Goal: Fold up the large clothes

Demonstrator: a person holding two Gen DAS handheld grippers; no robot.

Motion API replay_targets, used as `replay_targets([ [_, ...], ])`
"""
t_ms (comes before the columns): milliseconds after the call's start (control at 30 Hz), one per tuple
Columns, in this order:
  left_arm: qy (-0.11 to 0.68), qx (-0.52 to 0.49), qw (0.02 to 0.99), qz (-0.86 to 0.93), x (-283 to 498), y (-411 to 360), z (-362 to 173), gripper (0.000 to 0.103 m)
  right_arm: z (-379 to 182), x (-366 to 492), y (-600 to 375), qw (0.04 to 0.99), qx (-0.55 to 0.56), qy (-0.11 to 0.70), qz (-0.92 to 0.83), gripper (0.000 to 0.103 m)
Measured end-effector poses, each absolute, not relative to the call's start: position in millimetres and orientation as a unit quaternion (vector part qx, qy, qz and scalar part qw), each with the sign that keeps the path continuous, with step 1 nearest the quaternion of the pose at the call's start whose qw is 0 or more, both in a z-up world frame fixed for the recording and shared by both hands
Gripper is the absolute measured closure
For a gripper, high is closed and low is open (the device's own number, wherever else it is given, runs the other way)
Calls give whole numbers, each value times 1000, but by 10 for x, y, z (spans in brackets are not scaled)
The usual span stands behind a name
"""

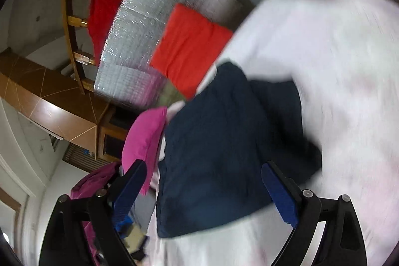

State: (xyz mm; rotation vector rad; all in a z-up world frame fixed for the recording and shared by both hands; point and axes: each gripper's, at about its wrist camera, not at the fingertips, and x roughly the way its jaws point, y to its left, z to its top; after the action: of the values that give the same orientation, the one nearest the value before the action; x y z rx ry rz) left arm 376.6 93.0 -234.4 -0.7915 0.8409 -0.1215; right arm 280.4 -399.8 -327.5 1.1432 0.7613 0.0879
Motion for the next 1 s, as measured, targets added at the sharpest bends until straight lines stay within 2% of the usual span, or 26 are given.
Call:
replay_targets([
  [100,444,-373,814,-19,3813,1014,-2611,13,-3478,2613,-3801,758,543,360,37,8],
  [200,440,-358,823,20,3830,1090,-2677,13,-3712,2574,-3752,743,545,389,16,8],
  [500,432,-435,790,-2,4188,1151,-2915,13,-4191,2934,-3778,721,561,406,-19,8],
  [667,411,-456,790,-10,4320,1142,-2894,13,-4178,3170,-3768,766,523,371,-44,9],
  [733,402,-469,786,-14,4394,1164,-2928,13,-4210,3230,-3779,777,512,362,-58,15],
  [767,398,-475,785,-14,4405,1163,-2936,15,-4220,3252,-3780,778,507,366,-63,25],
  [800,394,-475,787,-11,4420,1159,-2944,25,-4254,3272,-3792,780,501,369,-67,33],
  [833,394,-470,790,-9,4442,1133,-2949,35,-4250,3288,-3802,783,496,369,-68,36],
  [867,395,-465,792,-9,4473,1124,-2967,39,-4227,3326,-3791,789,487,369,-66,42],
  [933,387,-446,807,-13,4471,1074,-2923,55,-4169,3348,-3756,799,469,370,-66,51],
  [1000,382,-429,819,-13,4457,1050,-2859,66,-4059,3353,-3718,813,448,366,-65,62],
])
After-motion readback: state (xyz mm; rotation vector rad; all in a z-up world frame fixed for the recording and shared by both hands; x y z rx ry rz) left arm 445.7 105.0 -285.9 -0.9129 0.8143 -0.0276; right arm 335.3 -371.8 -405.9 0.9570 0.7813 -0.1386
